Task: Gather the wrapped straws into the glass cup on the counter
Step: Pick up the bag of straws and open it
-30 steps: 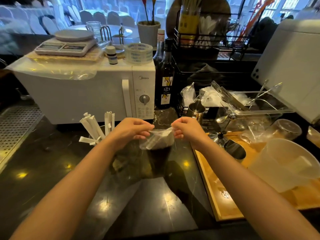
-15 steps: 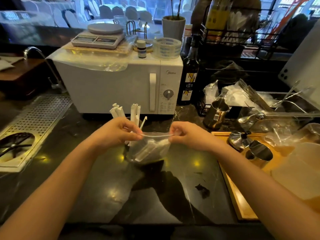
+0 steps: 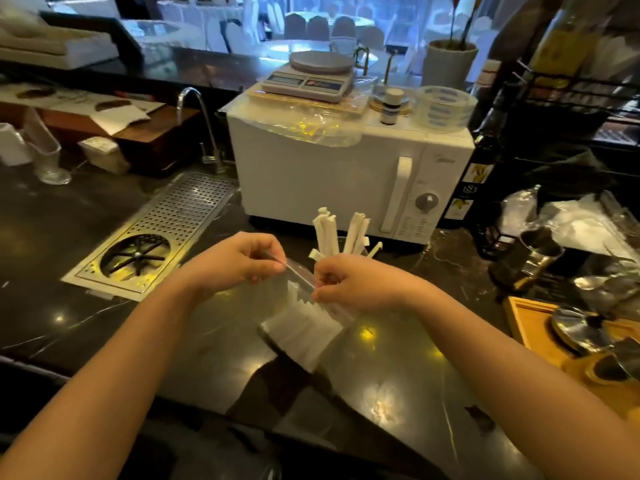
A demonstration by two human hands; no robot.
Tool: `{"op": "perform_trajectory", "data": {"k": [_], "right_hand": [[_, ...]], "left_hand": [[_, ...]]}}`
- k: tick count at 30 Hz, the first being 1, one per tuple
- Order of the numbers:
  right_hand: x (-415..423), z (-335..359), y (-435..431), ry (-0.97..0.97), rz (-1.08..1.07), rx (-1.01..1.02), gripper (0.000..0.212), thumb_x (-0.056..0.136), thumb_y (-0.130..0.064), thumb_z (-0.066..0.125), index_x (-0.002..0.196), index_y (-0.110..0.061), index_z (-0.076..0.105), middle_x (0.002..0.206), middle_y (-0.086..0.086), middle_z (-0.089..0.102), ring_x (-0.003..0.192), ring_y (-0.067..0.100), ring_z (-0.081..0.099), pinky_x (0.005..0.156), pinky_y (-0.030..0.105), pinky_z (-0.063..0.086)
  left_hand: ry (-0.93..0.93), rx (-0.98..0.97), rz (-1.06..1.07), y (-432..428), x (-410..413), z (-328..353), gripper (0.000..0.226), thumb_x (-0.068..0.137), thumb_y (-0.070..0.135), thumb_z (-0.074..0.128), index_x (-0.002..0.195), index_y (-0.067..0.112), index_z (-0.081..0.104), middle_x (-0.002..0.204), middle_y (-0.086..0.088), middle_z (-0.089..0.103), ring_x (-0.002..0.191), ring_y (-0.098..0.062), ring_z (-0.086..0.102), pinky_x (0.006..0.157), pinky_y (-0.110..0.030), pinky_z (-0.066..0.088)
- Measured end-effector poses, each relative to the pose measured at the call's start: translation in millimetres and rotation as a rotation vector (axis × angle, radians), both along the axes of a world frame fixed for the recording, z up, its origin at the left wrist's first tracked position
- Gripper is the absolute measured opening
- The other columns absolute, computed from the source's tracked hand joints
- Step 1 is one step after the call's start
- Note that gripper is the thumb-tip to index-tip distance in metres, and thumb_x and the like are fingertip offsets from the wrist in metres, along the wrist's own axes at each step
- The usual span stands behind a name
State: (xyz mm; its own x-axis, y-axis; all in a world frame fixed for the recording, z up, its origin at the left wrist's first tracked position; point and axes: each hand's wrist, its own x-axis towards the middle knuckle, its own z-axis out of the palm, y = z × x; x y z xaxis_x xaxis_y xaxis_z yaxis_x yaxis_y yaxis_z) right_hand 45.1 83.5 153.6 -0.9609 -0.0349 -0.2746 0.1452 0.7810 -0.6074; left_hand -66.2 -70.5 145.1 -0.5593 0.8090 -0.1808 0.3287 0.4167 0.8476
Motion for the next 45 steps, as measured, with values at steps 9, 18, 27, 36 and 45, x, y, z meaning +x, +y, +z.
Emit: {"op": "perform_trajectory", "data": {"k": [9,18,27,36,45], "right_hand": [[-51.5,-11.8,-29.0,-0.029,-0.056,-0.253,0.027,0.092,-0.021,0.050,0.065,-0.021,0.045,0.065,-0.005,0.048,0.055,0.007,0.047,0.054,0.017,0.041],[-79.4,-14.7,-42.9,-0.031,-0.036,-0.532,0.011,0.090,-0.016,0.052,0.083,-0.015,0.061,0.067,0.001,0.063,0.056,0.006,0.063,0.054,0.017,0.052],[-87.1,-19.4,-35.2,-0.116,0.040,-0.674,0.015,0.090,-0.018,0.053,0.087,-0.010,0.066,0.077,0.009,0.067,0.067,0.015,0.065,0.059,0.018,0.056],[-87.6,-23.3,-21.1,-0.152,0.014,-0.797,0.027,0.094,-0.025,0.044,0.082,-0.011,0.063,0.069,0.003,0.068,0.063,0.013,0.065,0.056,0.017,0.054],[-91.6,-32.3,-14.7,-0.140,-0.057,-0.857,0.029,0.097,-0.026,0.036,0.086,-0.007,0.055,0.072,0.007,0.062,0.060,0.012,0.062,0.057,0.020,0.056]], "left_hand": [[0.049,0.172,0.556,-10.1,-12.1,-23.6,0.014,0.087,0.022,0.056,0.091,0.022,0.042,0.096,-0.004,0.048,0.073,-0.015,0.054,0.060,-0.024,0.042],[-0.300,0.151,0.333,-18.6,-8.5,-17.2,0.040,0.091,0.040,0.041,0.085,0.009,0.065,0.062,-0.005,0.062,0.042,-0.009,0.056,0.040,-0.014,0.044],[-0.386,0.169,0.273,-17.6,-19.2,-17.0,0.041,0.090,0.038,0.043,0.069,0.010,0.065,0.051,0.001,0.063,0.043,-0.010,0.055,0.045,-0.018,0.047],[-0.428,0.163,0.240,-6.8,-27.2,-22.4,0.044,0.092,0.038,0.038,0.065,0.011,0.059,0.053,-0.005,0.055,0.043,-0.011,0.054,0.044,-0.018,0.047],[-0.448,0.180,0.275,3.6,-34.6,-23.6,0.044,0.094,0.033,0.035,0.070,0.006,0.061,0.058,-0.010,0.059,0.045,-0.015,0.057,0.045,-0.020,0.052]]}}
